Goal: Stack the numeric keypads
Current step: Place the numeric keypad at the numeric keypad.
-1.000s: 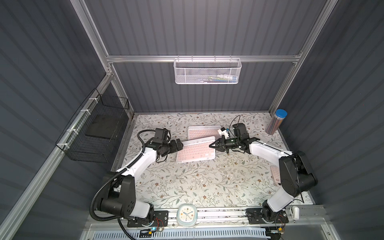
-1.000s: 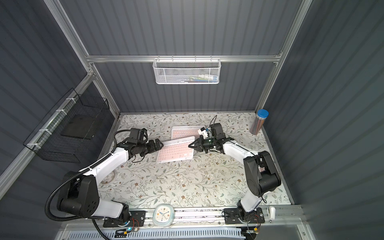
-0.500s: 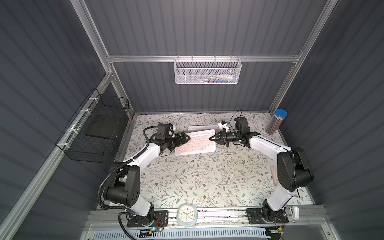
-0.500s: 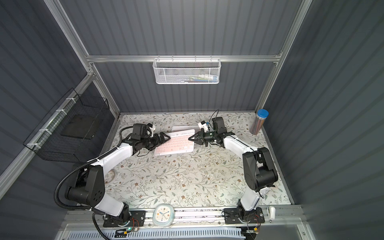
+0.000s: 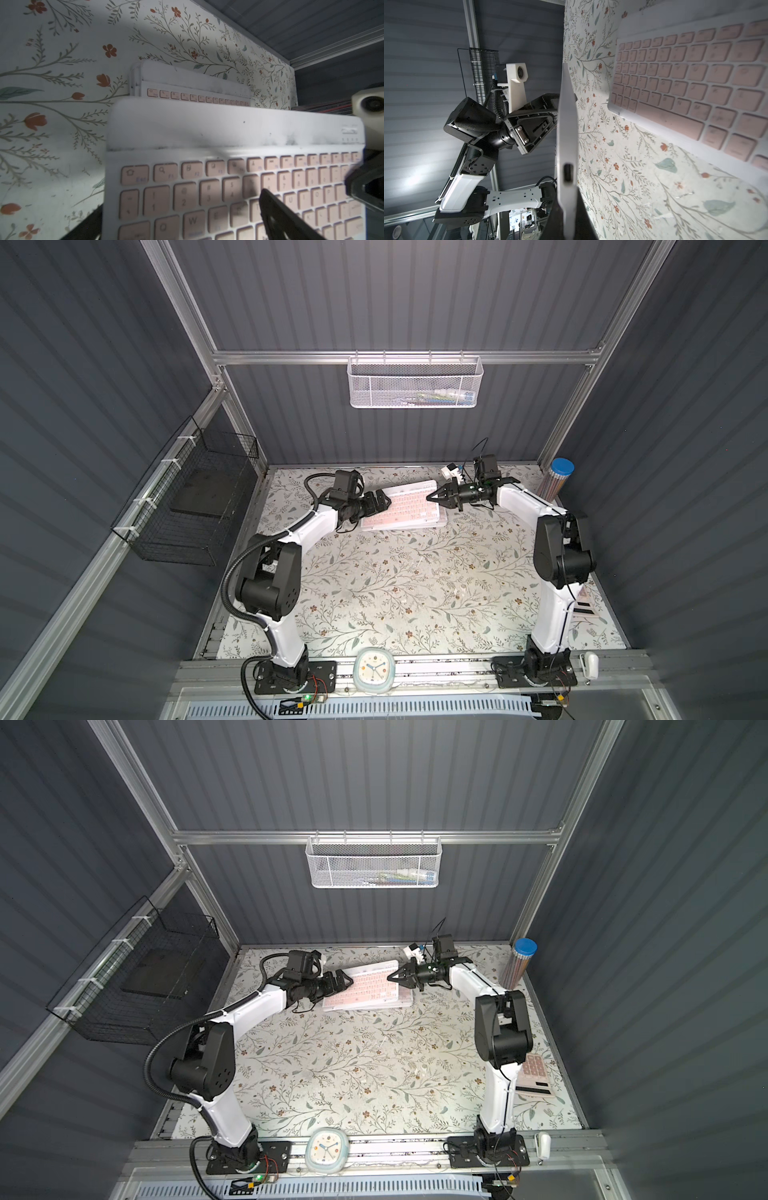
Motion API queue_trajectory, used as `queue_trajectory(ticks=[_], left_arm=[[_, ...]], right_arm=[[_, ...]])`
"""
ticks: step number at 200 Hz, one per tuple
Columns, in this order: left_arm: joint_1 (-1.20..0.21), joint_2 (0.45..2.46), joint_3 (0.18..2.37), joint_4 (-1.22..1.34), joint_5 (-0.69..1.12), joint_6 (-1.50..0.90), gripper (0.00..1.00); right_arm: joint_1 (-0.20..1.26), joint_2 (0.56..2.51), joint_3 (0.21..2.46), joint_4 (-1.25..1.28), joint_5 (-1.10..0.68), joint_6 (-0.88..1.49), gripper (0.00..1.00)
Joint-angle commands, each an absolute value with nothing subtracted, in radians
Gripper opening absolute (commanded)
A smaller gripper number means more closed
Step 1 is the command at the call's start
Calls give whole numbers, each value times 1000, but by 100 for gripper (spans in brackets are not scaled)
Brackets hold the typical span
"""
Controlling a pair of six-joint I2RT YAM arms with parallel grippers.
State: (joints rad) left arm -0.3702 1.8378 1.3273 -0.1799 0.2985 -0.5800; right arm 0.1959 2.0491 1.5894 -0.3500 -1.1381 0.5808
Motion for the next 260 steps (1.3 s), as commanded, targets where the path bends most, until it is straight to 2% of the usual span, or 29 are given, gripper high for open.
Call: queue_trajectory(ticks=[1,71,115,224,260], left_arm=[[-409,1886,1401,-190,307,-563,100],[-429,2083,1603,-219,237,-554,100],[-431,2155,1683,-248,219,-541,100],[-436,2181,1711,-272,190,-529,100],[-436,2187,1713,-280,188,-524,100]], right_arm=[[176,2098,1639,-440,-1127,490,0],[121,2256,1786,-440,-1186,499,0],[111,2326,1876,-471,-1204,477,4],[74,2465,2017,-575,-1246,391,5],[72,2497,2049,-592,-1244,399,9]])
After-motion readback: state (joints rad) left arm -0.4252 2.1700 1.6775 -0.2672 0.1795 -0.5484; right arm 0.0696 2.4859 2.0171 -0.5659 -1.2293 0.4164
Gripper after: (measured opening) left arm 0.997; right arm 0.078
